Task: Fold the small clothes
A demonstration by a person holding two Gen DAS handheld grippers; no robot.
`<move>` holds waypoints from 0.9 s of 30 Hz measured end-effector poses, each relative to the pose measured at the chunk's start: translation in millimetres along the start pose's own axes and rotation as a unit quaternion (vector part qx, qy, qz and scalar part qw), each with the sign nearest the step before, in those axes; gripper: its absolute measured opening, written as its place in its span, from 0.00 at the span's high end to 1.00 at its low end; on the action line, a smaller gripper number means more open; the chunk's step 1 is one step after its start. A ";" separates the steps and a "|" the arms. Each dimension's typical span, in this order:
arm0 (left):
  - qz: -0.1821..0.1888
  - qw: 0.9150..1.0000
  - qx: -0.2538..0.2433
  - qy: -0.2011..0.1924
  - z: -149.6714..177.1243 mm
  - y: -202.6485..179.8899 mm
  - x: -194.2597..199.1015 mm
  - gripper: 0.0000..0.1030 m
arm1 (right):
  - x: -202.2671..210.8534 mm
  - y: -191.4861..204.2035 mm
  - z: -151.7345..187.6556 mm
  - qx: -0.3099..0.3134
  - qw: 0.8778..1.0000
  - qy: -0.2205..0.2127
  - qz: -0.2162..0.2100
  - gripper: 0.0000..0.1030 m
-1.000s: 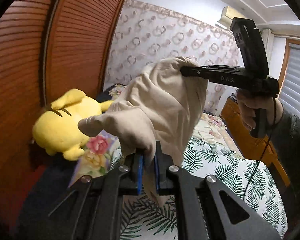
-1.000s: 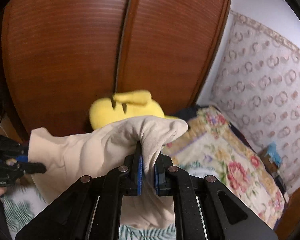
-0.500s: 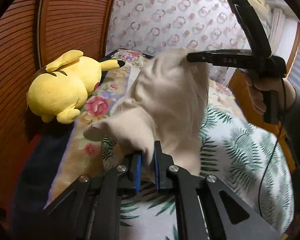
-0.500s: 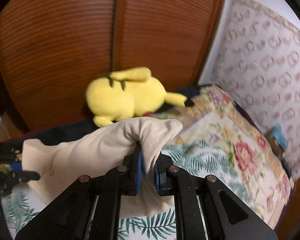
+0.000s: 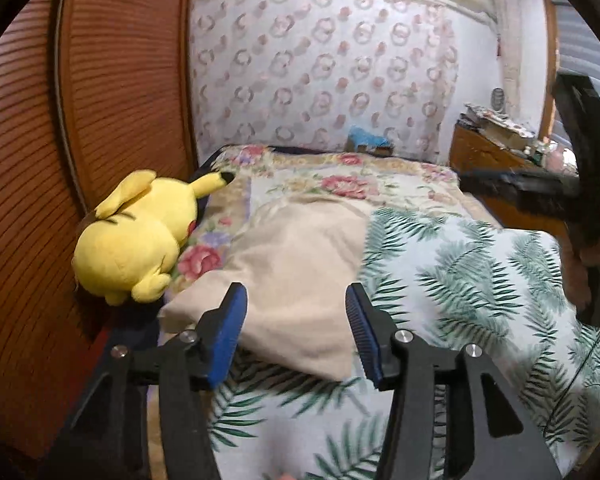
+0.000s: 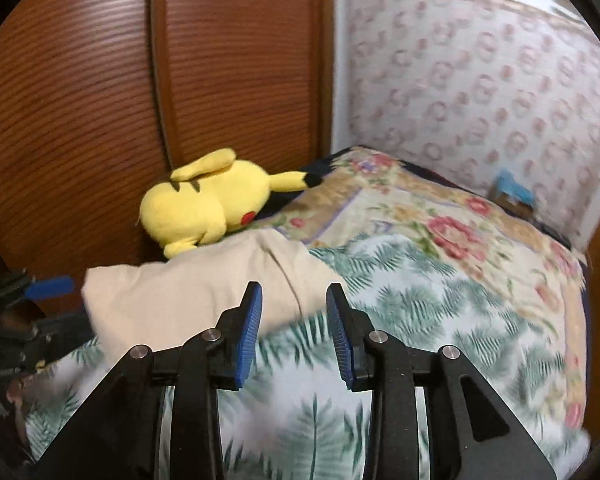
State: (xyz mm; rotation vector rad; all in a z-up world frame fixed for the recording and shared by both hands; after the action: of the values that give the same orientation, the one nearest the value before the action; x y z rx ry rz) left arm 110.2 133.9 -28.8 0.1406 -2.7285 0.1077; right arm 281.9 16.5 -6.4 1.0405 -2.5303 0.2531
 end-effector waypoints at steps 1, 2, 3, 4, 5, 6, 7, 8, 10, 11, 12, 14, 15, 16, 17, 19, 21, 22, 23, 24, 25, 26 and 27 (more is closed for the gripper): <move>0.003 1.000 -0.002 -0.004 -2.2 -5.0 2.8 0.51 | 17.3 -1.5 6.8 -0.010 1.000 -0.006 0.014 0.67; 0.006 1.000 -0.005 -0.010 -4.7 -12.3 6.8 0.51 | 31.4 -3.2 12.8 -0.019 0.999 -0.010 0.024 0.66; 0.008 1.000 -0.007 -0.013 -6.4 -16.8 8.7 0.51 | 42.5 -4.3 16.8 -0.027 0.999 -0.015 0.032 0.63; 0.011 1.000 -0.009 -0.016 -8.0 -22.3 10.9 0.51 | 57.6 -5.5 23.3 -0.037 0.998 -0.020 0.044 0.60; 0.015 1.000 -0.011 -0.019 -10.0 -28.3 12.9 0.51 | 66.9 -6.4 26.3 -0.042 0.998 -0.024 0.050 0.54; 0.020 0.999 -0.014 -0.023 -12.3 -35.3 15.1 0.51 | 82.8 -8.0 31.3 -0.050 0.996 -0.032 0.062 0.50; 0.025 0.999 -0.017 -0.027 -13.7 -41.7 17.5 0.51 | 91.0 -9.7 33.8 -0.054 0.996 -0.034 0.069 0.48; 0.031 0.999 -0.019 -0.032 -16.1 -49.3 20.6 0.51 | 105.5 -10.7 37.2 -0.059 0.994 -0.041 0.083 0.46; 0.042 0.998 -0.021 -0.038 -18.3 -60.0 25.5 0.51 | 126.5 -12.3 40.0 -0.061 0.991 -0.052 0.108 0.40; 0.048 0.998 -0.023 -0.041 -19.8 -66.1 28.0 0.51 | 141.0 -13.1 42.1 -0.066 0.989 -0.060 0.119 0.35; 0.051 0.997 -0.028 -0.045 -21.8 -73.3 30.8 0.51 | 148.6 -14.7 42.9 -0.069 0.988 -0.064 0.126 0.32; 0.056 0.997 -0.034 -0.050 -24.7 -84.7 35.4 0.51 | 170.0 -16.3 45.3 -0.073 0.984 -0.075 0.144 0.29; 0.061 0.996 -0.036 -0.054 -26.3 -90.3 38.7 0.51 | 178.6 -17.0 46.8 -0.074 0.982 -0.080 0.152 0.25; 0.066 0.996 -0.037 -0.057 -28.1 -94.6 41.6 0.51 | 188.4 -17.4 47.7 -0.077 0.980 -0.086 0.159 0.24; 0.070 0.995 -0.039 -0.060 -30.6 -99.9 45.2 0.51 | 195.6 -17.2 48.7 -0.080 0.979 -0.091 0.164 0.22; 0.070 0.995 -0.042 -0.065 -34.0 -107.4 51.0 0.51 | 211.4 -16.5 49.8 -0.084 0.975 -0.103 0.178 0.19; 0.069 0.994 -0.045 -0.069 -36.5 -114.0 56.6 0.51 | 223.8 -16.4 50.4 -0.084 0.972 -0.111 0.189 0.17; 0.069 0.994 -0.045 -0.070 -37.8 -116.2 58.6 0.50 | 229.6 -16.0 50.6 -0.085 0.971 -0.115 0.193 0.17; 0.071 0.994 -0.044 -0.073 -39.7 -118.3 62.2 0.50 | 234.9 -15.5 51.1 -0.085 0.970 -0.119 0.196 0.17; 0.071 0.994 -0.043 -0.075 -39.6 -120.5 65.4 0.50 | 239.1 -14.1 52.4 -0.086 0.969 -0.122 0.199 0.17; 0.069 0.994 -0.042 -0.077 -40.0 -122.0 68.3 0.50 | 243.1 -13.4 52.6 -0.087 0.967 -0.126 0.201 0.17; 0.068 0.994 -0.043 -0.078 -40.5 -123.5 70.4 0.50 | 246.2 -13.0 54.2 -0.087 0.967 -0.129 0.204 0.17; 0.069 0.993 -0.045 -0.079 -40.9 -125.1 72.2 0.50 | 248.8 -11.9 54.6 -0.086 0.966 -0.132 0.206 0.17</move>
State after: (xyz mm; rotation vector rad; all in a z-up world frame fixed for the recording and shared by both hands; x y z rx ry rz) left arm 74.6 7.7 44.3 -0.0677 -2.8939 0.0132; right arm 113.6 -166.9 49.0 0.5003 -2.9327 0.0015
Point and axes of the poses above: each gripper's, at about its wrist camera, not at the fingertips, and x roughly against the way its jaws point, y to its left, z to its underside, the point moved 1 cm from there along -x, roughly the way its jaws point, and after that the axes turned 11 degrees about -y, right-handed, at the moved point
